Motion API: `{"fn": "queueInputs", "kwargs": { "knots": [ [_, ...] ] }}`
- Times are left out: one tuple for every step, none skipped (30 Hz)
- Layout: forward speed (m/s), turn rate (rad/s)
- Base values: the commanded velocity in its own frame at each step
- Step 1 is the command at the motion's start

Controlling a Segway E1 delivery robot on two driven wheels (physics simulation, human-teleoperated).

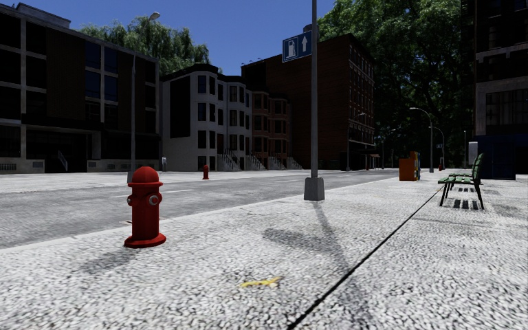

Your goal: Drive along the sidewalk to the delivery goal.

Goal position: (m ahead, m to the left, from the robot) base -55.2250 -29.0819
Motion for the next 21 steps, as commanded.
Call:
{"fn": "queueInputs", "kwargs": {
  "knots": [
    [0.0,0.0],
    [0.0,0.0],
    [0.0,0.0],
    [0.0,0.0],
    [0.0,0.0],
    [0.0,0.0],
    [0.0,0.0],
    [0.0,0.0],
    [0.0,0.0],
    [0.0,0.0],
    [0.0,0.0],
    [0.0,0.0],
    [0.0,0.0],
    [0.0,0.0],
    [0.0,0.0],
    [0.0,0.0],
    [0.0,0.0],
    [0.0,0.0],
    [0.0,0.0],
    [0.0,0.0],
    [0.0,0.0]
  ]
}}
